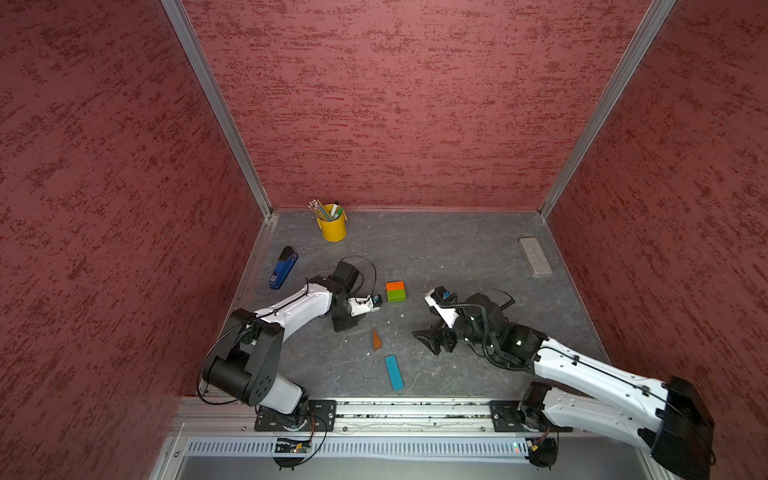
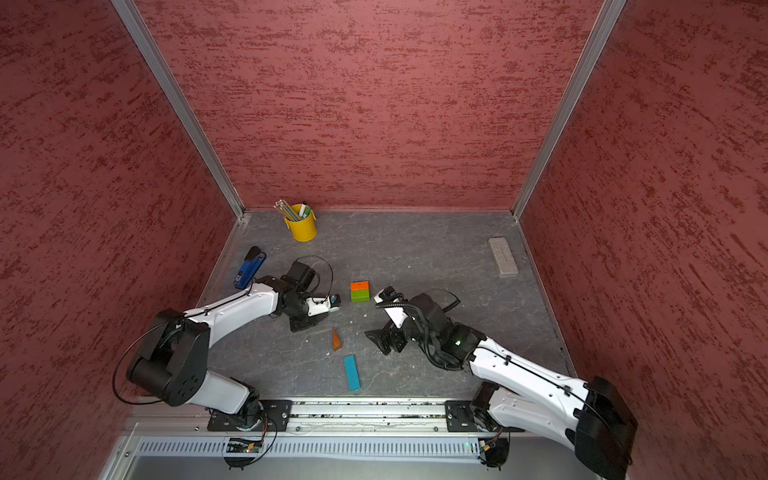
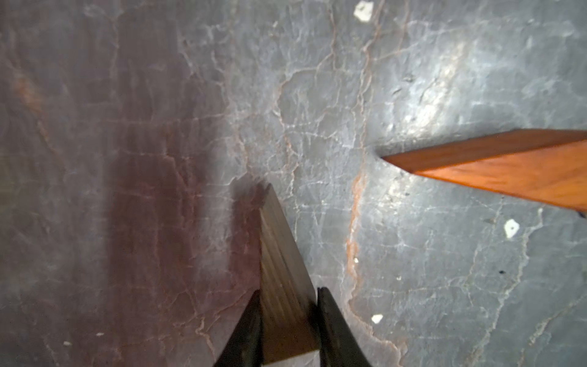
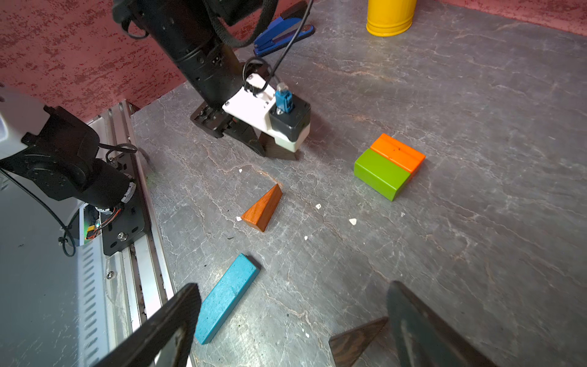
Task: Assemble a small pinwheel with building blocks
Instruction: Pick up the building block from the center of the board, then place the building block at the center of the board.
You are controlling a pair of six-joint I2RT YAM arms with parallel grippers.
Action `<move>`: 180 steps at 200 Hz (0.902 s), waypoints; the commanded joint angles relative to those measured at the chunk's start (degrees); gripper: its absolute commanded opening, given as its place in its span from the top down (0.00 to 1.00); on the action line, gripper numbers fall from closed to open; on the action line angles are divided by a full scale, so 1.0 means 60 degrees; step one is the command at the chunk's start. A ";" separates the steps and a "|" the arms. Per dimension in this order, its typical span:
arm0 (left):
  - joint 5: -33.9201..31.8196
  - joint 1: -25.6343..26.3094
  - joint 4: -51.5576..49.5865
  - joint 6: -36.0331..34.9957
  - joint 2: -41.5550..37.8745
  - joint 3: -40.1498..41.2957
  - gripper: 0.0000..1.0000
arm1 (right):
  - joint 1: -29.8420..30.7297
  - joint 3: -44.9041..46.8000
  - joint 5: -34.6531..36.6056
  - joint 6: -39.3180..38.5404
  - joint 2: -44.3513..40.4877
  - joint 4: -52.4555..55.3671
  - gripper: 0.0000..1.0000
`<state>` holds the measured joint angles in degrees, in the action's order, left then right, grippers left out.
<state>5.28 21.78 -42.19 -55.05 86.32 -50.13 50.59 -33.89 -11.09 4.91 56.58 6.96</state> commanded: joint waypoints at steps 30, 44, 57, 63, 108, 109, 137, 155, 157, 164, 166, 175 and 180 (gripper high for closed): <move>0.0500 -0.0615 -0.0203 -0.0756 0.0454 -0.0899 0.72 | 0.0050 -0.0330 0.0314 -0.1036 -0.0467 0.0086 0.06; 0.0484 -0.0788 -0.0272 -0.1132 0.0774 -0.1282 0.72 | 0.0048 -0.0236 0.0267 -0.1626 -0.0587 -0.0080 0.08; 0.0545 -0.0980 -0.0381 -0.1483 0.1108 -0.1798 0.72 | 0.0046 -0.0121 0.0188 -0.2220 -0.0704 -0.0177 0.08; 0.0619 -0.1050 -0.0391 -0.1678 0.1263 -0.2029 0.72 | 0.0049 -0.0063 0.0225 -0.2506 -0.0762 -0.0192 0.09; 0.0824 -0.1125 -0.0764 -0.3319 0.2810 -0.4283 0.71 | 0.0037 -0.0223 0.0399 -0.3496 -0.0845 0.0221 0.08; 0.0829 -0.1125 -0.0769 -0.3349 0.2847 -0.4329 0.71 | 0.0044 -0.0232 0.0384 -0.3512 -0.0845 0.0233 0.08; 0.0594 -0.1067 -0.1061 -0.4233 0.4082 -0.5655 0.71 | 0.0048 -0.0135 -0.0422 -0.4175 -0.1053 0.0308 0.08; 0.0498 -0.0998 -0.1141 -0.4727 0.4740 -0.6374 0.71 | 0.0043 0.0034 -0.0603 -0.4510 -0.1233 0.0261 0.08; 0.0487 -0.0983 -0.1141 -0.4778 0.4809 -0.6445 0.71 | 0.0045 0.0055 -0.0577 -0.4539 -0.1250 0.0261 0.08; 0.0441 -0.0943 -0.1158 -0.4955 0.5030 -0.6706 0.71 | 0.0042 0.0091 -0.0540 -0.4674 -0.1295 0.0317 0.07; 0.0428 -0.0930 -0.1186 -0.4993 0.5083 -0.6799 0.70 | 0.0041 0.0102 -0.0550 -0.4711 -0.1291 0.0341 0.07; 0.0444 -0.0892 -0.1453 -0.5214 0.5385 -0.7232 0.70 | 0.0047 0.0158 -0.0574 -0.4937 -0.1335 0.0521 0.07; 0.0467 -0.0873 -0.1645 -0.5323 0.5556 -0.7509 0.69 | 0.0035 0.0155 -0.0622 -0.5058 -0.1344 0.0665 0.07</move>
<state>7.86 15.68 -47.66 -80.88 116.20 -89.54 50.59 -34.00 -12.36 -20.34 49.52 8.64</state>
